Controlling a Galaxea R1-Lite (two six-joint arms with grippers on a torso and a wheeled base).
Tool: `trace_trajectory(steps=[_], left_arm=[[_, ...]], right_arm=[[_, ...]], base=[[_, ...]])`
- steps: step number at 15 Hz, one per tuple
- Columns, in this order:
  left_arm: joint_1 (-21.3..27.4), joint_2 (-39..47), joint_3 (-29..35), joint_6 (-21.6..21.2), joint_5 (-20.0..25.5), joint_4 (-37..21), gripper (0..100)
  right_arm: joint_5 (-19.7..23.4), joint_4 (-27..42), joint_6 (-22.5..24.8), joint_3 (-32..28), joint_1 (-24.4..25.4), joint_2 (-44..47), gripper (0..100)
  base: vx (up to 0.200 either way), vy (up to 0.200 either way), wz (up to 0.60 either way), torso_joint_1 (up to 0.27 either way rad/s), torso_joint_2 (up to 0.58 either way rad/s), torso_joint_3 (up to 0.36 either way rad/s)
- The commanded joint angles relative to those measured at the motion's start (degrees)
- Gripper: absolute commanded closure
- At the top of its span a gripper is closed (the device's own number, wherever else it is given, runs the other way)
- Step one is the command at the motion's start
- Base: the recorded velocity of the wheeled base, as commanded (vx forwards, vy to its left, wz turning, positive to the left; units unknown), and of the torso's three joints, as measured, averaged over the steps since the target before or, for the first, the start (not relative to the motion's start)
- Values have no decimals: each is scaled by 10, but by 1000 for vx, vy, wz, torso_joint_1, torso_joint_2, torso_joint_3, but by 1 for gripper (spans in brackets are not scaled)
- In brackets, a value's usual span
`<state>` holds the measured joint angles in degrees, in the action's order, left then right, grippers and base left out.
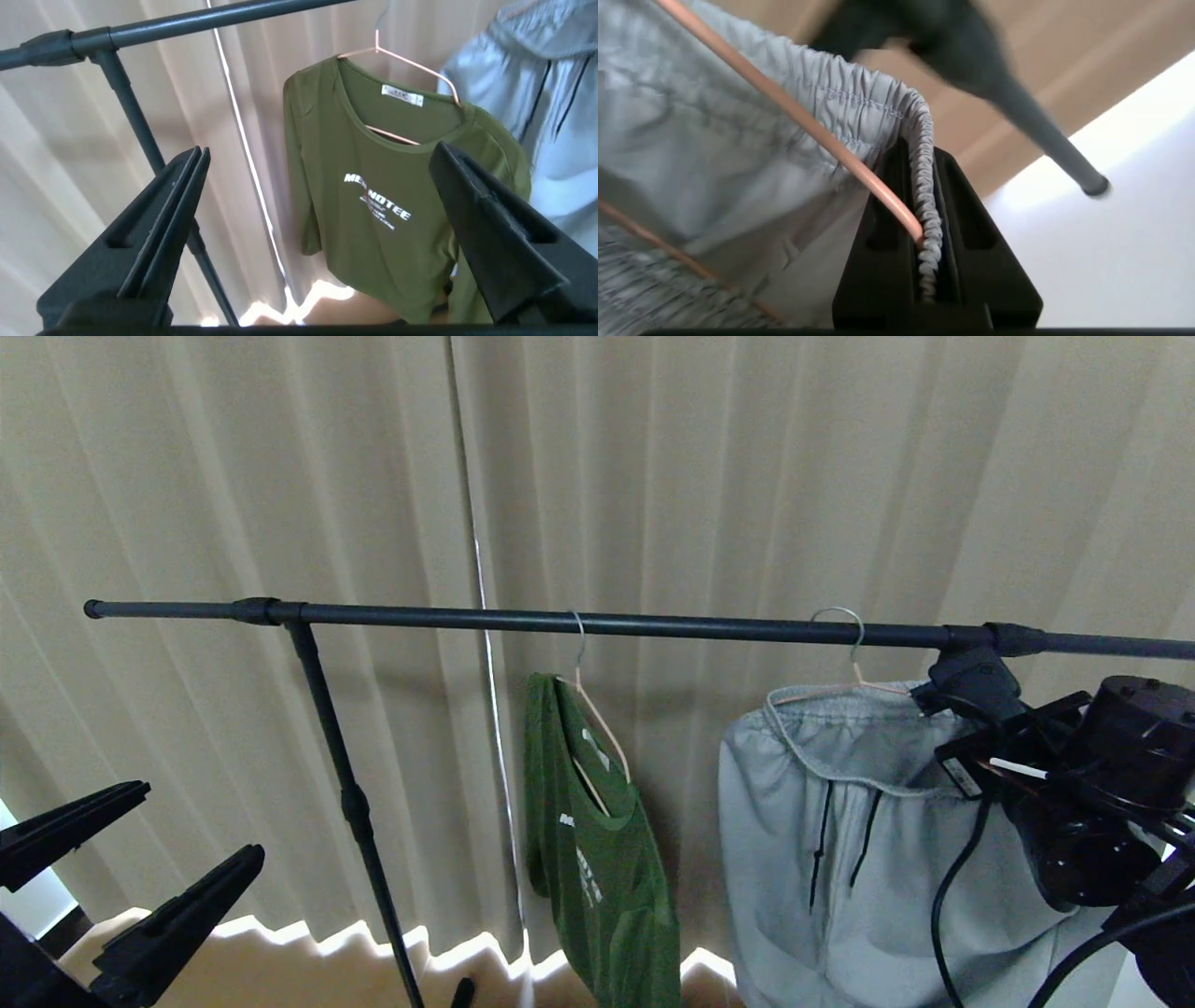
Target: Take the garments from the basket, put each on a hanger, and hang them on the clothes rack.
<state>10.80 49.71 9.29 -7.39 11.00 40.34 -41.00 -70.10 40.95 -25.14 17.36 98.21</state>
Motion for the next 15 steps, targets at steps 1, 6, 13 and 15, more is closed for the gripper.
trace_trajectory(steps=[1,6,13,15], left_arm=[[0,-1,-1,0,0,0,0],[0,-1,-1,0,0,0,0],[-1,-2,-1,0,0,0,0],[-1,-2,-1,0,0,0,0]], right_arm=[[-2,-1,4,2,25,10,100],[0,-2,2,1,70,16,100],[7,-1,-27,-1,131,17,0],[36,0,-74,1,146,17,0]], base=[[0,0,0,0,0,0],[0,0,0,0,0,0],[0,0,0,0,0,0],[0,0,0,0,0,0]])
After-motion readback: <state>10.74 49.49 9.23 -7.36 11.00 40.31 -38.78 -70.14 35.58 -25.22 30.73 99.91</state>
